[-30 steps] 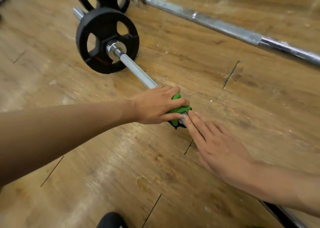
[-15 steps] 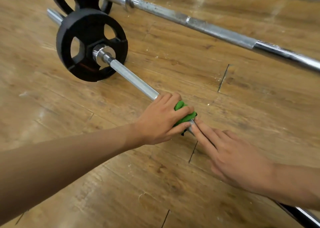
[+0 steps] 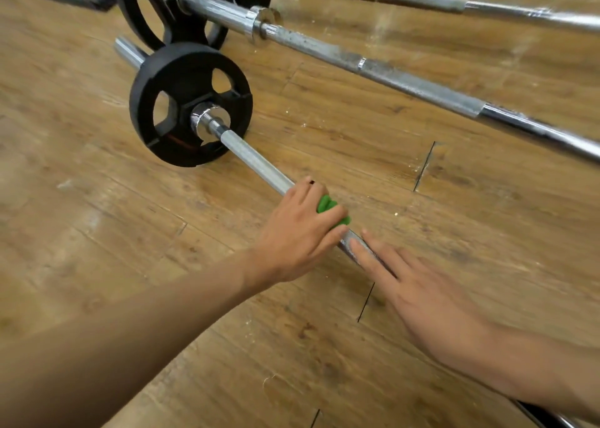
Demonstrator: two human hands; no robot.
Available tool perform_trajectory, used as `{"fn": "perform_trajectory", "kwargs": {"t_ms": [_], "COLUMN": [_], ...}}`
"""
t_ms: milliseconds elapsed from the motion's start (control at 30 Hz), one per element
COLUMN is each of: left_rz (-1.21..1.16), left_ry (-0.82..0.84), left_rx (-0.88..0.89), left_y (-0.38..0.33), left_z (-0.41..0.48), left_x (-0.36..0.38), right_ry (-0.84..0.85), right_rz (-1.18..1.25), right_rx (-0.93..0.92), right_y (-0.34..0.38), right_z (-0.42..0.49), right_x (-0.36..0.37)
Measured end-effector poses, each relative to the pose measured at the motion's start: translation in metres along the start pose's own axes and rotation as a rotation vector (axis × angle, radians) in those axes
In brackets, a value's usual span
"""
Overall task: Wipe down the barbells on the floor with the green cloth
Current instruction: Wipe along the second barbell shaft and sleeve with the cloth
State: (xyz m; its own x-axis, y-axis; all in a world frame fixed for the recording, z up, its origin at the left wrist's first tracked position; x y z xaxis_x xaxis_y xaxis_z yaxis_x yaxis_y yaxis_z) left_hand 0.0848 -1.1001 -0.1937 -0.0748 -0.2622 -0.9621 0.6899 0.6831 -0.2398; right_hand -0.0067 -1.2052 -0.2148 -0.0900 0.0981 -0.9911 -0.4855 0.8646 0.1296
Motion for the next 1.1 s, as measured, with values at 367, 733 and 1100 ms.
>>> {"fn": "perform_trajectory", "kwargs": {"t_ms": [367, 733, 1100], "left_rz": [0.038, 0.041, -0.044], "left_ry": [0.066, 0.053, -0.009], "left_rx": [0.048, 0.197, 0.171], "left_y": [0.024, -0.019, -0.054], "left_z": [0.005, 0.003, -0.022], "left_x": [-0.008, 0.001, 0.009], "right_ry": [-0.105, -0.005, -0.137], "right_rz": [-0.015, -0.029, 0.102], "right_rx": [0.004, -0.026, -0.024], "right_y": [0.004, 0.009, 0.006], "right_z": [-0.003, -0.017, -0.024], "right_x": [-0.009, 0.001, -0.01]}}
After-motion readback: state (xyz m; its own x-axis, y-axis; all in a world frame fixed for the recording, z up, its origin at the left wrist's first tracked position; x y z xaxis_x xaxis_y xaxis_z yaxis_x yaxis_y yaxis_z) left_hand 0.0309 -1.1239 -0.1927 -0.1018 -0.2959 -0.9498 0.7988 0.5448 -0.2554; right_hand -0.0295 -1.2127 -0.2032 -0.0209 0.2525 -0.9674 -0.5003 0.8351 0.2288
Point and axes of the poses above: each hand's wrist, its own z-axis towards the middle knuckle, its own x-axis out of the palm, y = z × x, the point moved 10 cm from there along z, towards the middle knuckle, and after that the axes turned 3 degrees about -z, right-handed, at the moved point
